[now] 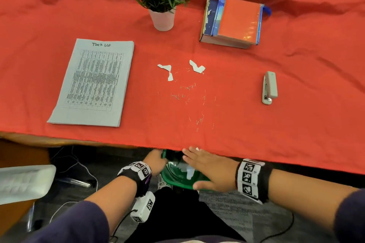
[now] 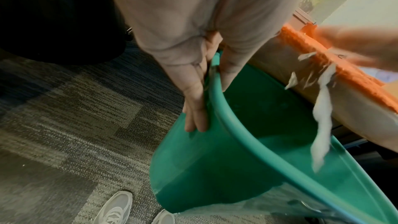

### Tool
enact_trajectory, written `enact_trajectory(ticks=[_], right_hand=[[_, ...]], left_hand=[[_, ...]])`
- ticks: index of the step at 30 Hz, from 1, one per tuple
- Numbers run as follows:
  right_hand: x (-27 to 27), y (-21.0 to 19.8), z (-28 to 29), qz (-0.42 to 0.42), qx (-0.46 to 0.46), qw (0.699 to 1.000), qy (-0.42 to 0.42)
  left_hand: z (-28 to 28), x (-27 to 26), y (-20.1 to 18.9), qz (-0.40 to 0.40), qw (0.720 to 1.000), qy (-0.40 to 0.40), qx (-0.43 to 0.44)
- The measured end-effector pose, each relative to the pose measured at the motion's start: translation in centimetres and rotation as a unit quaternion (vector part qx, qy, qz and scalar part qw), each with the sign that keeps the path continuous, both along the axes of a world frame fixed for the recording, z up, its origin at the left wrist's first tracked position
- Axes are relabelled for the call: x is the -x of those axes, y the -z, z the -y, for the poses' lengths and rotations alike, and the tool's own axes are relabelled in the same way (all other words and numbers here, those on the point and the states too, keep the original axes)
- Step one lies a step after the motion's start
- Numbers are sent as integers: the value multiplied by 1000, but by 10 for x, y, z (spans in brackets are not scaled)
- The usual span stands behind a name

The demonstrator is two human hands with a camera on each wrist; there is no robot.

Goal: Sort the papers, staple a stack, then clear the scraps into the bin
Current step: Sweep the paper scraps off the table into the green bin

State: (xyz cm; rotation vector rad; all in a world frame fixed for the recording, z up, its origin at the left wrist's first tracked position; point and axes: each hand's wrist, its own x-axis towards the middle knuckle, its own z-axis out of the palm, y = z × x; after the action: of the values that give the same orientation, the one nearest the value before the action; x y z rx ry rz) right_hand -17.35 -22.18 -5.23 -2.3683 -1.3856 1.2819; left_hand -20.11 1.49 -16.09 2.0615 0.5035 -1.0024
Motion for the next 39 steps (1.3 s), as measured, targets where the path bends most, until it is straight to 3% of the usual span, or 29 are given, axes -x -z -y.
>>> enact_trajectory(ticks=[5, 10, 14, 18, 25, 27, 30, 34, 36, 39], right_hand=[[-72, -14, 8, 91, -44, 980, 174], [-152, 25, 20, 152, 38, 951, 266], [-143, 41, 8, 157, 56, 961, 221], [-81, 34, -8, 132, 36, 985, 110], [5, 12, -7, 19, 18, 1000, -14], [3, -1, -4, 16, 0, 1000, 13], [-35, -10, 5, 76, -16, 992, 102], [-96, 10, 28, 129, 46, 968, 209], [-106, 22, 31, 137, 78, 960, 230], [-83, 30, 22, 131, 90, 968, 195]], left_hand=[[-2, 0, -2, -13, 1000, -12, 13], [-2, -1, 1, -25, 999, -22, 24], [0, -1, -4, -22, 999, -21, 17], [2, -1, -6, -20, 999, -19, 18], [1, -1, -9, -1, 1000, 13, 3], [0, -1, -10, -5, 1000, 8, 14], [0, 0, -9, -15, 1000, -2, 20], [3, 0, -9, -20, 1000, -4, 9], [4, -1, -10, -17, 1000, -6, 5], [3, -1, -11, -12, 1000, -3, 3]])
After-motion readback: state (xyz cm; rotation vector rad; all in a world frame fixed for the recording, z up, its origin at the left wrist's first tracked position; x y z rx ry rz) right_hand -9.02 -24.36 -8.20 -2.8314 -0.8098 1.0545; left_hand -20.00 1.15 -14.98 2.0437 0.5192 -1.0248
